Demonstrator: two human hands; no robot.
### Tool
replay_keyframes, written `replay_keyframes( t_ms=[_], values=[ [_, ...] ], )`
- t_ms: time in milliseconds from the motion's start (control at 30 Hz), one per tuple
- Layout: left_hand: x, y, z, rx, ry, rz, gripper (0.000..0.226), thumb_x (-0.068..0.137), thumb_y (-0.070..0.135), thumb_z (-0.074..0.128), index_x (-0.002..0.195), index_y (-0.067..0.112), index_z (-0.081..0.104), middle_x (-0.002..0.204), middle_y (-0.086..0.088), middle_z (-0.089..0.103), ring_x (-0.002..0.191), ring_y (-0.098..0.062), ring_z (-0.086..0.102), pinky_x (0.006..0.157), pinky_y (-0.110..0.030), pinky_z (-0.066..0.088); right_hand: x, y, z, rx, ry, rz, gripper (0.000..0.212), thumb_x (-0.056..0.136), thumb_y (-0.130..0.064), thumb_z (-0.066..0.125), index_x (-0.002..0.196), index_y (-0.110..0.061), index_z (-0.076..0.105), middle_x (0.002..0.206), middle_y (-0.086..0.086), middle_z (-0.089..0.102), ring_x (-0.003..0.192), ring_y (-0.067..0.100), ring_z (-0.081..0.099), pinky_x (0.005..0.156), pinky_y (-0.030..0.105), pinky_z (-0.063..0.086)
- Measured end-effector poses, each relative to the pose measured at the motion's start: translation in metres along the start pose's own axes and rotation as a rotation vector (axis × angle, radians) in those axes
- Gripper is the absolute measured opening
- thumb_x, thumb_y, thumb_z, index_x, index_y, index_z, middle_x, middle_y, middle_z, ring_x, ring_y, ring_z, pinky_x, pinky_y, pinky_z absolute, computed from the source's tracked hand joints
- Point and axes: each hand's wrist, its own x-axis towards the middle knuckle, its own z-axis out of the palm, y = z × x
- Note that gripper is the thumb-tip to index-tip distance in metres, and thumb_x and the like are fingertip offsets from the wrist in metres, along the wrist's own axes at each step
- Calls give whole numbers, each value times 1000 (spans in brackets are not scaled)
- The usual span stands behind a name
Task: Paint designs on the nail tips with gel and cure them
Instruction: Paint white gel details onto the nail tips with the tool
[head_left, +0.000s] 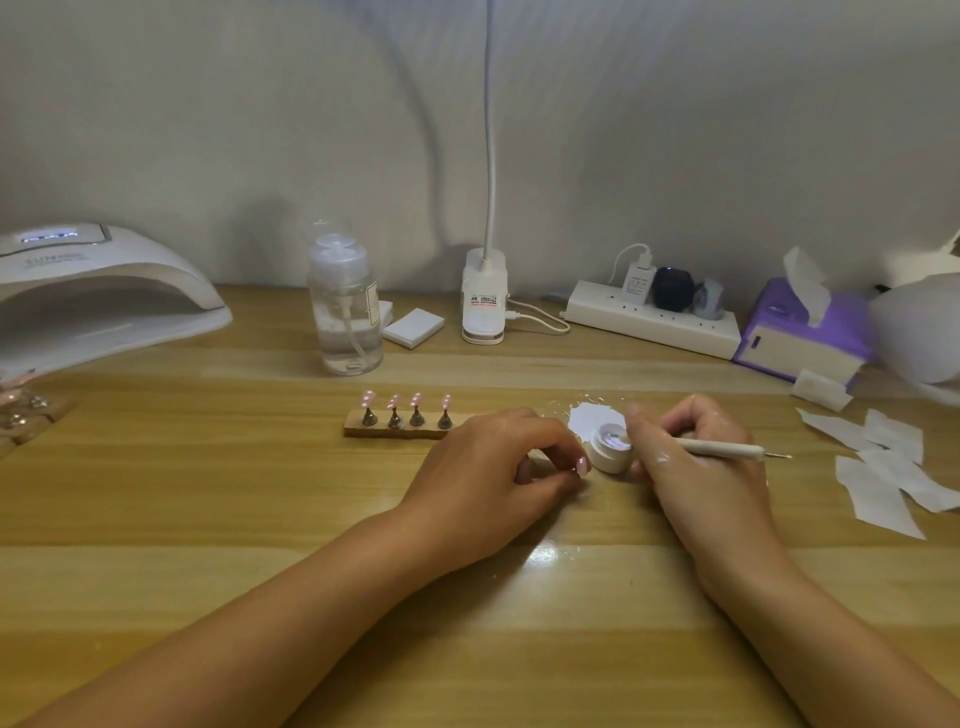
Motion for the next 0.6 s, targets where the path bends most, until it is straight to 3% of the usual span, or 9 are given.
replay_keyframes(
  t_ms=[133, 233, 300, 433, 533, 600],
  values=[
    [0, 1, -1, -4, -14, -2, 8, 86, 29, 70, 89, 36, 66, 89, 20, 66, 67, -4, 56, 66, -29, 50, 0, 1, 0, 2, 5, -13, 30, 89, -35, 70, 71, -16, 54, 55, -6, 67, 46, -5, 54, 55, 27, 37],
    [0, 1, -2, 3, -20, -4, 8, 86, 27, 70, 88, 34, 66, 90, 20, 68, 68, -3, 57, 66, -28, 48, 0, 2, 1, -36, 4, -28, 31, 87, -34, 70, 71, -13, 54, 55, -9, 66, 49, -7, 56, 47, 10, 37],
    [0, 1, -1, 3, -21, -7, 7, 85, 27, 70, 88, 33, 67, 90, 19, 68, 67, -3, 56, 66, -28, 49, -1, 2, 1, -52, -3, -29, 32, 87, -36, 70, 72, -13, 55, 58, -10, 67, 52, -8, 56, 47, 7, 36],
    [0, 1, -1, -5, -24, -4, 6, 86, 27, 70, 88, 33, 68, 90, 18, 68, 66, -3, 56, 66, -30, 50, -1, 0, 0, -27, -3, -36, 32, 88, -36, 71, 72, -13, 55, 61, -3, 67, 51, -4, 55, 48, 12, 37],
    [-1, 0, -1, -19, -20, -9, 8, 85, 26, 71, 87, 33, 67, 90, 19, 68, 64, -4, 56, 64, -27, 47, -3, -3, -1, 79, 4, -3, 31, 89, -34, 68, 71, -15, 53, 55, -2, 65, 46, -2, 51, 55, 28, 38],
    [-1, 0, -1, -24, -21, -14, 9, 85, 26, 71, 86, 34, 66, 90, 20, 68, 64, -4, 56, 64, -26, 46, -4, -5, -3, 139, 16, 18, 29, 91, -34, 66, 71, -18, 52, 52, -4, 63, 47, 1, 50, 57, 29, 38]
  ],
)
